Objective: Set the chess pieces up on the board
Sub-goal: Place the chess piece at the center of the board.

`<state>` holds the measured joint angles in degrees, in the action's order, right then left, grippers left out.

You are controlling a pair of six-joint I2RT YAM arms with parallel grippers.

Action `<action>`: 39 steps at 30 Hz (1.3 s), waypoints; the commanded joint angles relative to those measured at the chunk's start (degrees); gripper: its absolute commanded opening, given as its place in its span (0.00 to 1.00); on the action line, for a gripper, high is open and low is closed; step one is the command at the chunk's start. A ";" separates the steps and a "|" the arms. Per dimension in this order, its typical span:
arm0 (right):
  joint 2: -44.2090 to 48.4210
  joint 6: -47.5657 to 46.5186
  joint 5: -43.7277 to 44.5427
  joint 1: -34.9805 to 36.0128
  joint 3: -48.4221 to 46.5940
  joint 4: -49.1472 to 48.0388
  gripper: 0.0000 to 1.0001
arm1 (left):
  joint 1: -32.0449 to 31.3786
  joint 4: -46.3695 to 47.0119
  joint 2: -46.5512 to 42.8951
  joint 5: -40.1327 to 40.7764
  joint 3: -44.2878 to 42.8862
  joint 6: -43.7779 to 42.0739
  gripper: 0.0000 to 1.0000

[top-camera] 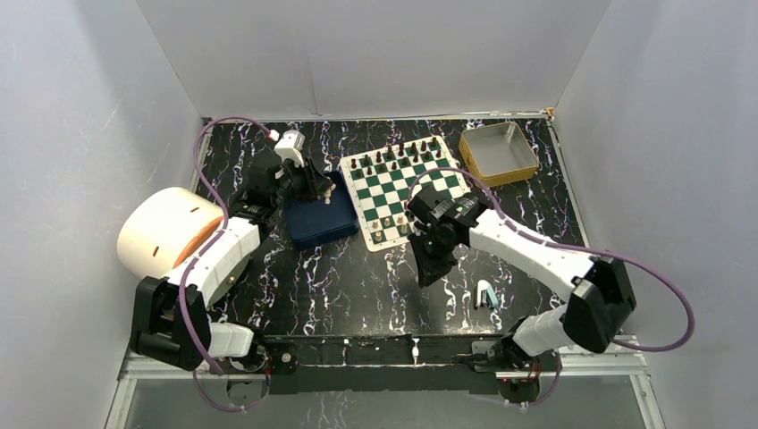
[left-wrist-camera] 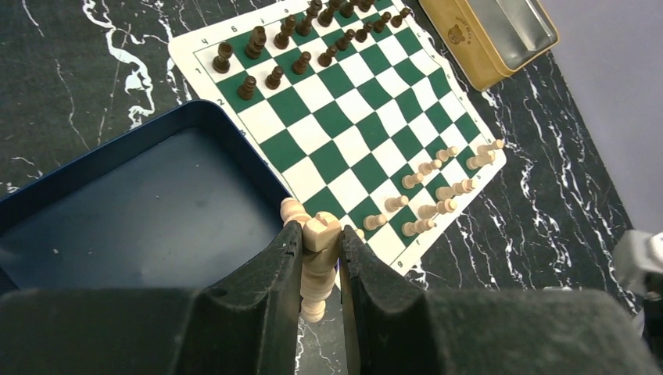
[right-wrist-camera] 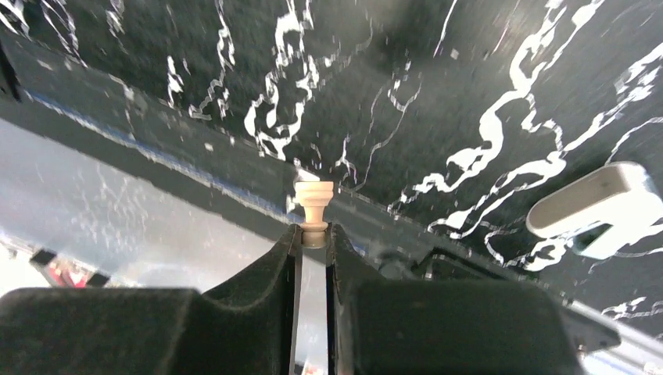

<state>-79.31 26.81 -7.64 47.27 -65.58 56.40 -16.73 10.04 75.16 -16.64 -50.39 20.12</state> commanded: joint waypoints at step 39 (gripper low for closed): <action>-20.57 -3.07 -1.58 2.35 5.78 6.71 0.15 | -3.22 -6.87 -4.23 9.07 -2.16 -7.38 0.00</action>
<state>-98.48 23.66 -10.26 49.28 -60.75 63.94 -19.64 2.52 73.28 -8.10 -50.41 13.23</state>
